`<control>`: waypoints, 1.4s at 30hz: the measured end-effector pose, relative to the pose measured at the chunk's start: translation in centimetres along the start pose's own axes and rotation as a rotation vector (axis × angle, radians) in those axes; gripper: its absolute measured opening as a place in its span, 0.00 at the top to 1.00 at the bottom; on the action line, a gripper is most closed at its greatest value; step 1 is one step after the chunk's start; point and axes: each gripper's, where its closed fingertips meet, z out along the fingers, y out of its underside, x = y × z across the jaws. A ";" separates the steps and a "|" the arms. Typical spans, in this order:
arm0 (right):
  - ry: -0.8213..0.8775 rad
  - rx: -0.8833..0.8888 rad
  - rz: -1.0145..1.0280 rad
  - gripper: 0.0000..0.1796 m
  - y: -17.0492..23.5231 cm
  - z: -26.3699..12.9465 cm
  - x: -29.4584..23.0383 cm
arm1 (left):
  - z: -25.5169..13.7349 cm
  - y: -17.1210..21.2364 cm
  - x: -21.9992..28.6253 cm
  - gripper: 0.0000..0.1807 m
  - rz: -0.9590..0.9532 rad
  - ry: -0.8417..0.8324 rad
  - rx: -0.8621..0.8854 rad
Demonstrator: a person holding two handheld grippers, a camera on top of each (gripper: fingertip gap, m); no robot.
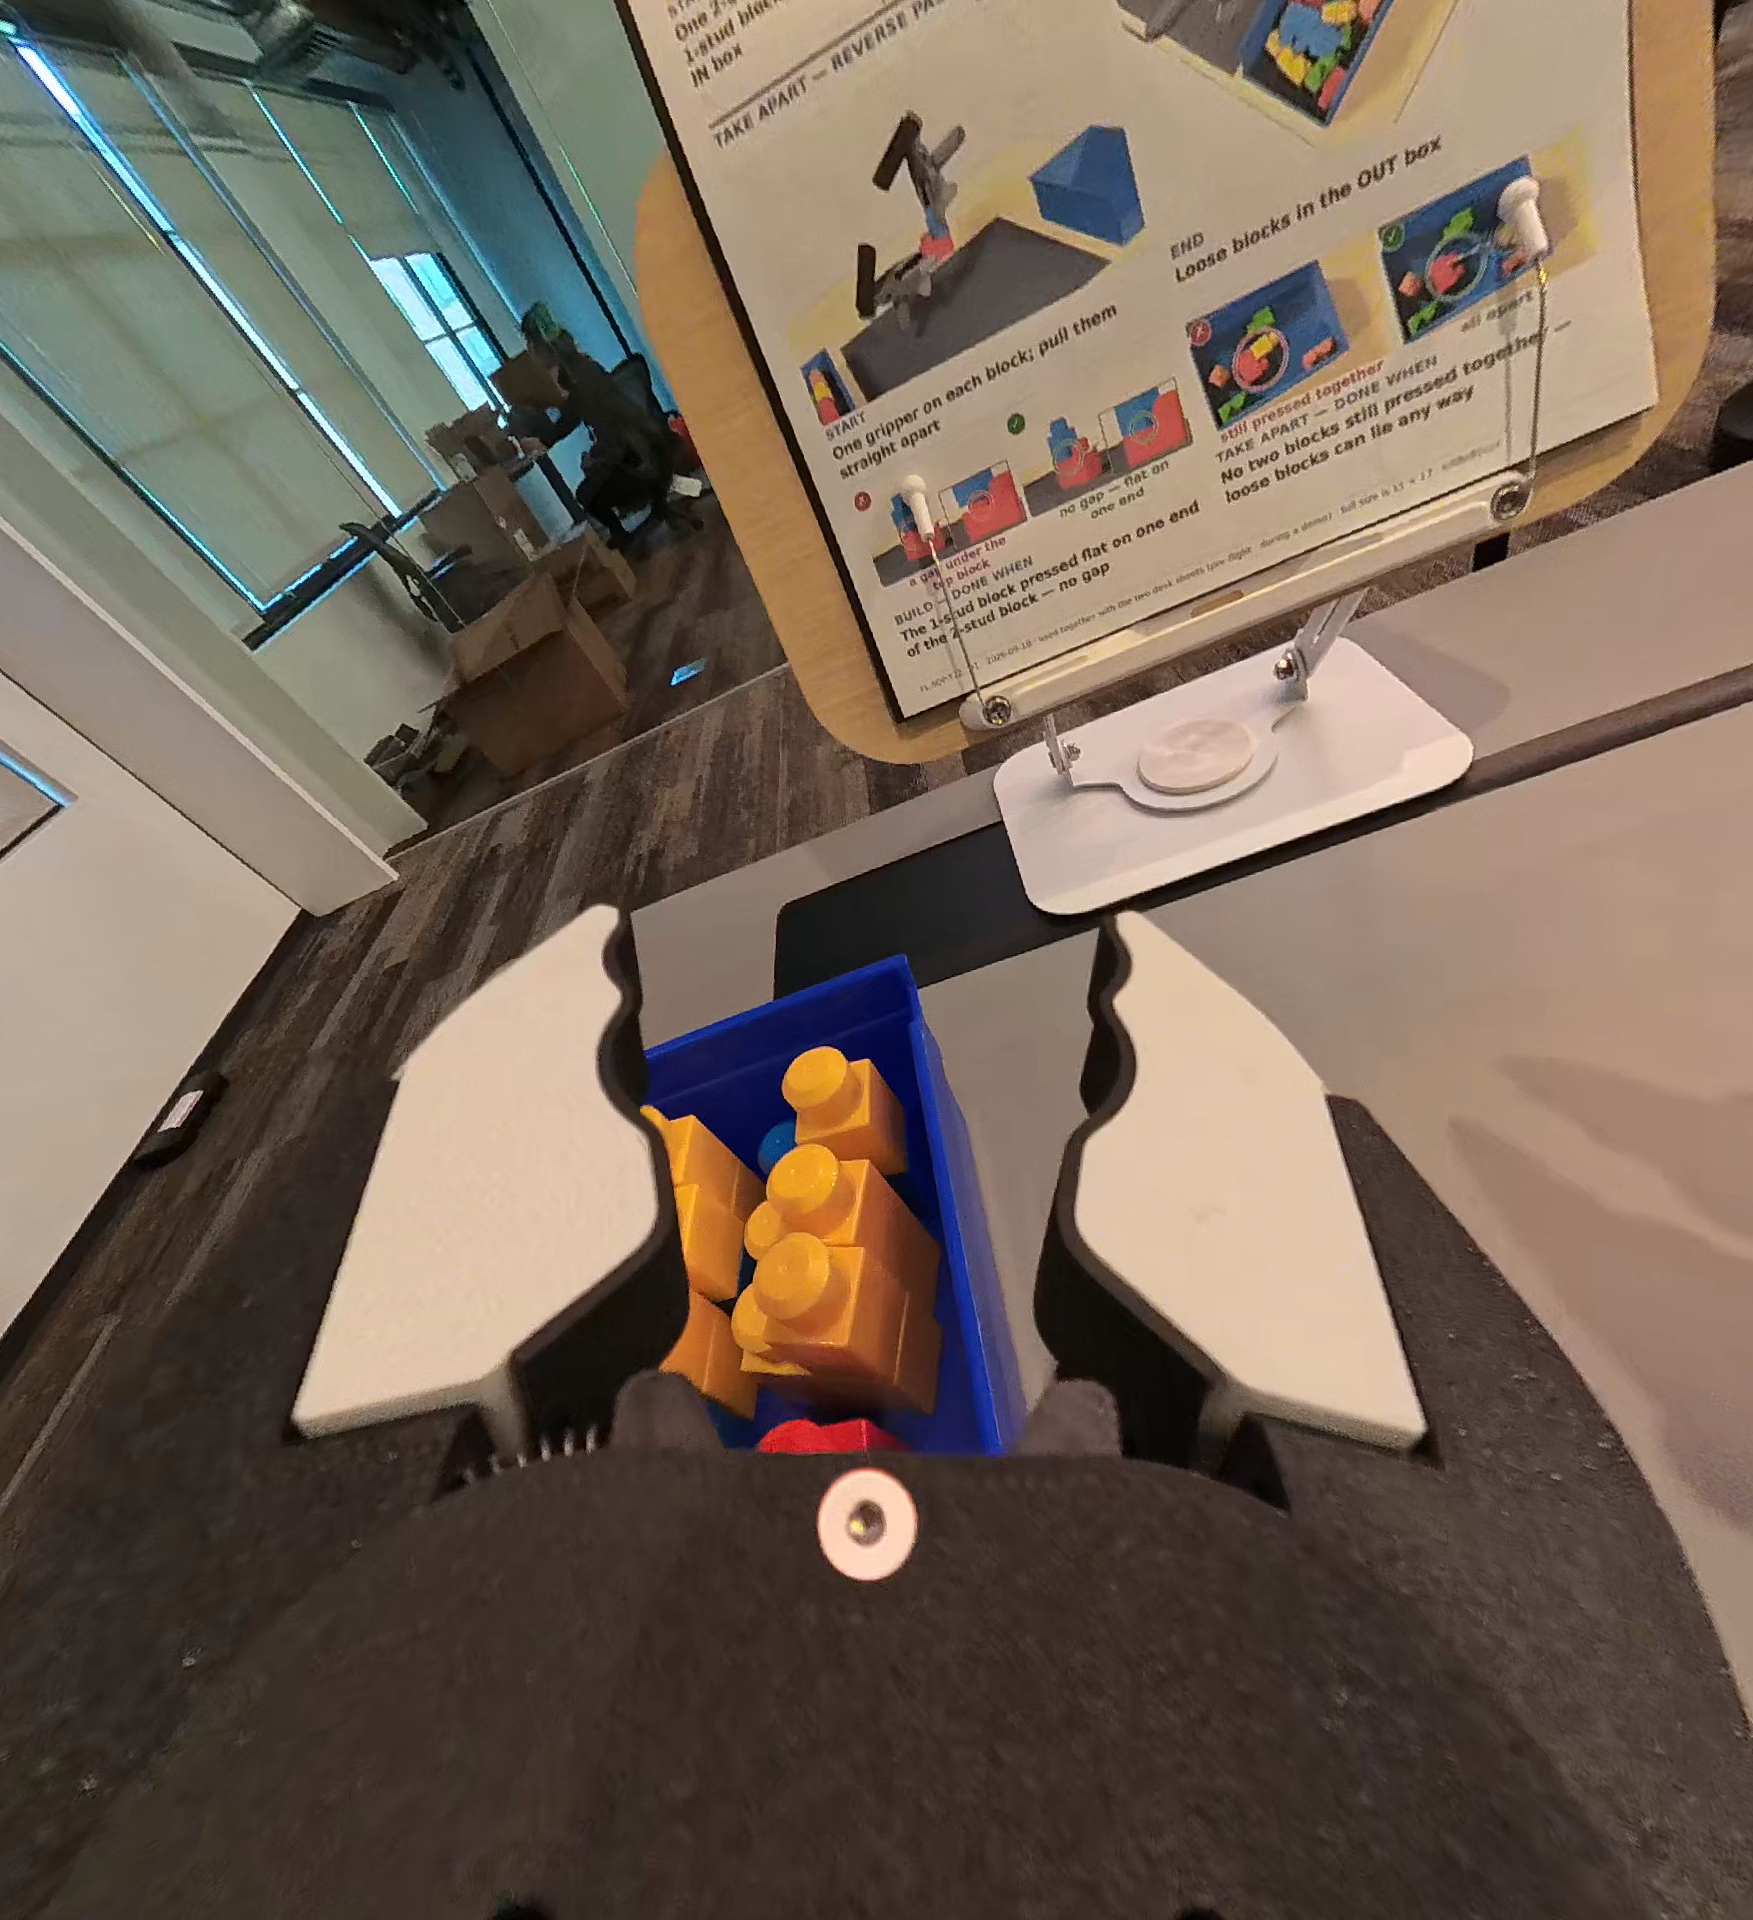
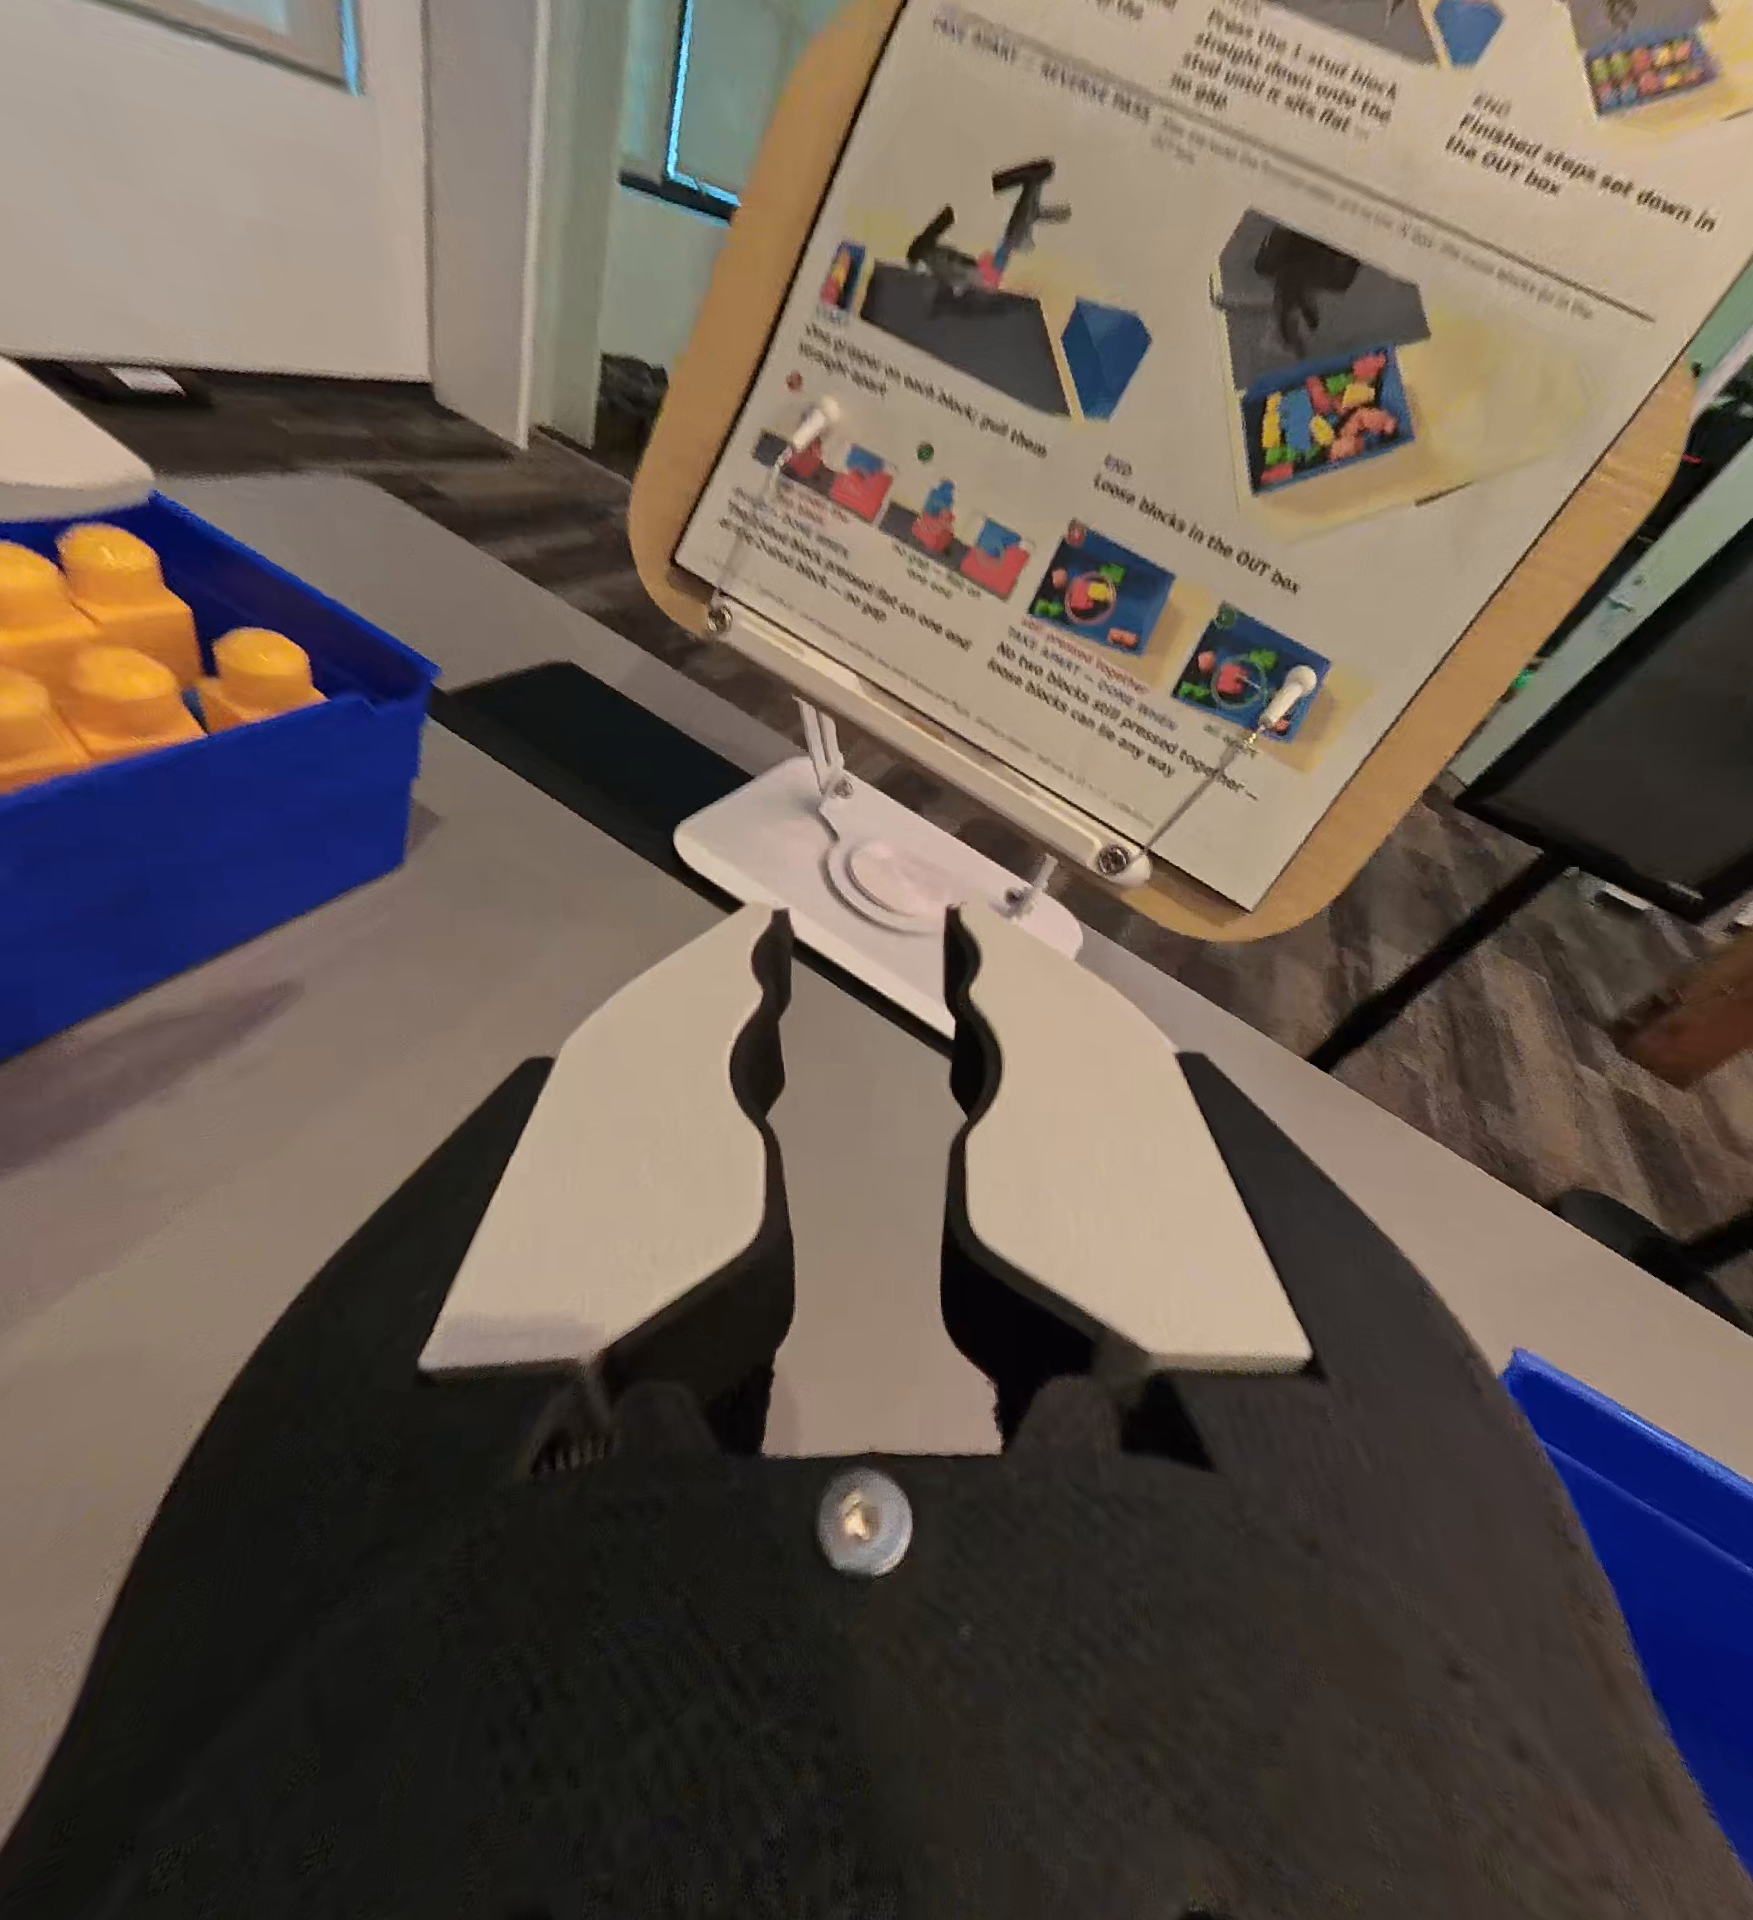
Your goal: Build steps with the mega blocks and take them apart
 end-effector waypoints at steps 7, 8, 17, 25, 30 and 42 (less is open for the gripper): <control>-0.079 -0.049 -0.080 0.81 1.7 0.7 -1.7 | -0.5 3.0 -1.9 0.61 0.077 0.118 -0.232; -0.110 -0.050 -0.077 0.81 1.9 0.7 -2.1 | -0.9 3.5 -2.8 0.64 0.082 0.147 -0.260; -0.252 -0.167 -0.062 0.77 4.6 1.7 -2.2 | -6.4 12.4 -6.1 0.68 0.306 0.572 -0.503; -0.284 -0.215 -0.113 0.76 5.9 1.6 -1.5 | -7.1 14.4 -3.7 0.69 0.549 0.723 -0.476; -0.291 -0.205 -0.084 0.76 5.1 0.9 -0.4 | -6.6 16.1 -2.0 0.73 0.571 0.842 -0.500; -0.331 -0.190 0.072 0.76 4.4 0.0 2.5 | -6.1 18.2 -0.6 0.77 0.575 0.951 -0.538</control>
